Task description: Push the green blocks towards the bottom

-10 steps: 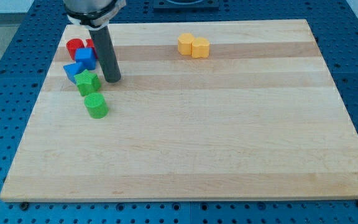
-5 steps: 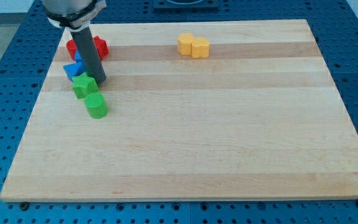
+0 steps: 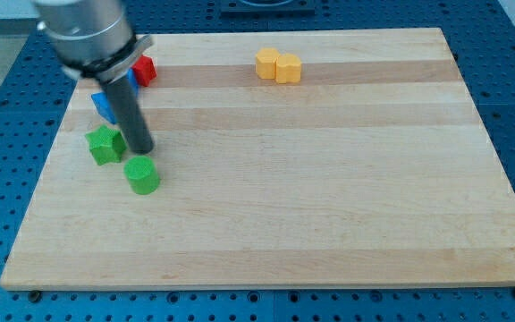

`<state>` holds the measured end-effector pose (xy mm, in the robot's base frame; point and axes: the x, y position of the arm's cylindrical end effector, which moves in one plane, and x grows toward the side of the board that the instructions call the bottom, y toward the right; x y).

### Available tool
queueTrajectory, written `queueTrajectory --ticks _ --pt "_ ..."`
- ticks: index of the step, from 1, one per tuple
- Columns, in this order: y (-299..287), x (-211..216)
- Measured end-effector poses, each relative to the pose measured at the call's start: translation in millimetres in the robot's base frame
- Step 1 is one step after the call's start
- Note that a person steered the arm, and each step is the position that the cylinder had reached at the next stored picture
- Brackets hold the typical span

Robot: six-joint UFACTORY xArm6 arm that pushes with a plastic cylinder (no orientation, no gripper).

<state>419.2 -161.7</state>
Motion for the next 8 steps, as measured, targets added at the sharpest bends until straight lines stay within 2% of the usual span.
queueTrajectory --ticks 2,5,7,8 --pt "-9 -30" --pt "-25 -27" --pt "-48 -6" --pt "-35 45"
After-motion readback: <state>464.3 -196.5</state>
